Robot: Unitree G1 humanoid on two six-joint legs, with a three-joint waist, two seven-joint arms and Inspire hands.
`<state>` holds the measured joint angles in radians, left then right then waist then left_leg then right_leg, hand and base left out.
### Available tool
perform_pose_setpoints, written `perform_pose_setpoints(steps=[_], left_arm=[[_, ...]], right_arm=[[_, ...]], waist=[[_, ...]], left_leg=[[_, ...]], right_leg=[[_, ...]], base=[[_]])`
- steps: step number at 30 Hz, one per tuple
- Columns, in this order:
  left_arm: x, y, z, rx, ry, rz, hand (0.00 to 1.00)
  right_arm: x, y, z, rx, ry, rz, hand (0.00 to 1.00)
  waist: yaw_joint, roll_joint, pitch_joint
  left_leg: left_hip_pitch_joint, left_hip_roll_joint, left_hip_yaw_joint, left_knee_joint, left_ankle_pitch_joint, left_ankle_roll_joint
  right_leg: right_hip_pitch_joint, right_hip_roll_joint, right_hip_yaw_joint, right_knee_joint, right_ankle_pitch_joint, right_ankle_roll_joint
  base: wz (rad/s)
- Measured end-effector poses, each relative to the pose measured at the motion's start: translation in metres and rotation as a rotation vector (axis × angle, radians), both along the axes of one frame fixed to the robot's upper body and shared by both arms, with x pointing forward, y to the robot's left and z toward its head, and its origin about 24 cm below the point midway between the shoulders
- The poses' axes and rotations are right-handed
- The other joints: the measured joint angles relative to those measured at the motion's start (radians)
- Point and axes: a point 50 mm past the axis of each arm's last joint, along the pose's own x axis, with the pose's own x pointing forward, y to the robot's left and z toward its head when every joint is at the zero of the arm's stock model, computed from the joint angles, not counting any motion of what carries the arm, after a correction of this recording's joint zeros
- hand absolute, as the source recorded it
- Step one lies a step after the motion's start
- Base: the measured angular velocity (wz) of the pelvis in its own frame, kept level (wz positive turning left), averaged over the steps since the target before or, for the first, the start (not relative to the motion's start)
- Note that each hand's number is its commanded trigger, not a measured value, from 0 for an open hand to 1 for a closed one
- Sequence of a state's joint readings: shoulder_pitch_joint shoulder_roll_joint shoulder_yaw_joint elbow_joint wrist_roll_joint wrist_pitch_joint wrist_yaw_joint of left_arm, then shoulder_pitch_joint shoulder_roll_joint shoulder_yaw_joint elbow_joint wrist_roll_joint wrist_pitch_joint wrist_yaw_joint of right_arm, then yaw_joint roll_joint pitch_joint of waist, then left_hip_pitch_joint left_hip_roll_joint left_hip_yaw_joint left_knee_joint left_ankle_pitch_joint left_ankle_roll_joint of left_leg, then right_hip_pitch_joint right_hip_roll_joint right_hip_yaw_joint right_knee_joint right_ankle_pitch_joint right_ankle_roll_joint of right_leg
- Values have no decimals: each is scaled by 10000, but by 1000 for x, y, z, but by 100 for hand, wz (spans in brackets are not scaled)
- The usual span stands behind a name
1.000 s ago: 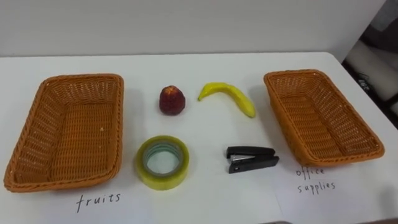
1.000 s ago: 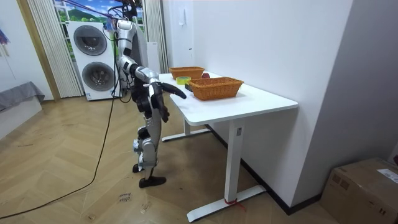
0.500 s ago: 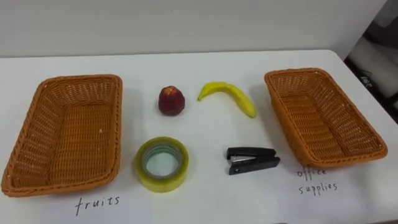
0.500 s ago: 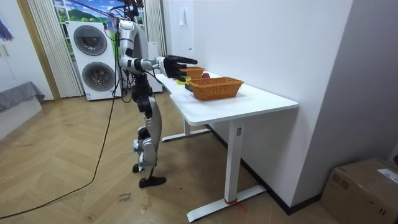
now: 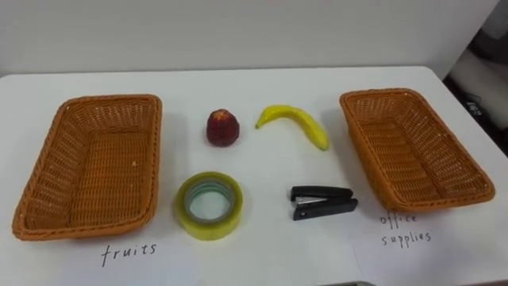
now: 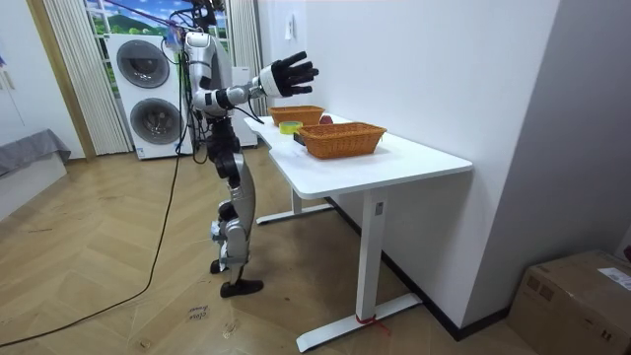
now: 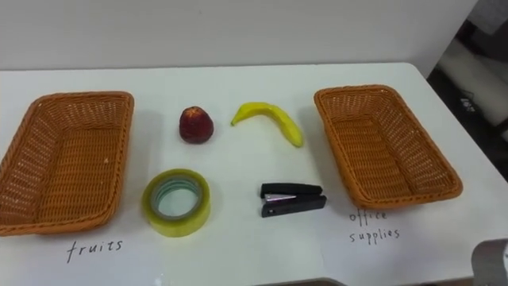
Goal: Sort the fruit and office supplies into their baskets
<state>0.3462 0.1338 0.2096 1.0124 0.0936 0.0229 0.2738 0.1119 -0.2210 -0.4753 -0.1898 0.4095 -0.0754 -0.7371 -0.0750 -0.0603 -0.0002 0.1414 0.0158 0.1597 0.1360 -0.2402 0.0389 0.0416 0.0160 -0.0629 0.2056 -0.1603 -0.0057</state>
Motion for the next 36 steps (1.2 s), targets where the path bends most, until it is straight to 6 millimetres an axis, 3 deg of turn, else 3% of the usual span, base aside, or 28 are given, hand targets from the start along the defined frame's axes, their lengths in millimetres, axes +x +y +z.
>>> perform_pose_setpoints(steps=[4,10,24,36], left_arm=[[2,-2,-1,-28,41,-306,0],[5,-3,-1,-40,6,-488,0],[24,-6,-3,-143,-331,-861,0],[24,-7,-3,-206,-381,-1027,0]], right_arm=[[8,7,12,-952,3,600,0],[15,16,13,-1528,227,1482,0],[33,51,29,-4309,868,3419,0],[44,76,23,-5253,1519,5551,0]], waist=[[4,-79,1],[40,-144,6],[395,-76,6],[561,-149,24]], left_leg=[[-87,-3,0,44,1,2],[-109,18,-17,84,-2,-3],[-105,37,-7,83,-2,-8],[-71,50,8,124,-3,-11]], right_leg=[[-71,-4,-3,-8,0,0],[-72,-2,-54,-27,0,-1],[-34,4,-70,0,25,-34],[23,-2,-176,-32,36,-43]], base=[[0],[0],[0],[0]])
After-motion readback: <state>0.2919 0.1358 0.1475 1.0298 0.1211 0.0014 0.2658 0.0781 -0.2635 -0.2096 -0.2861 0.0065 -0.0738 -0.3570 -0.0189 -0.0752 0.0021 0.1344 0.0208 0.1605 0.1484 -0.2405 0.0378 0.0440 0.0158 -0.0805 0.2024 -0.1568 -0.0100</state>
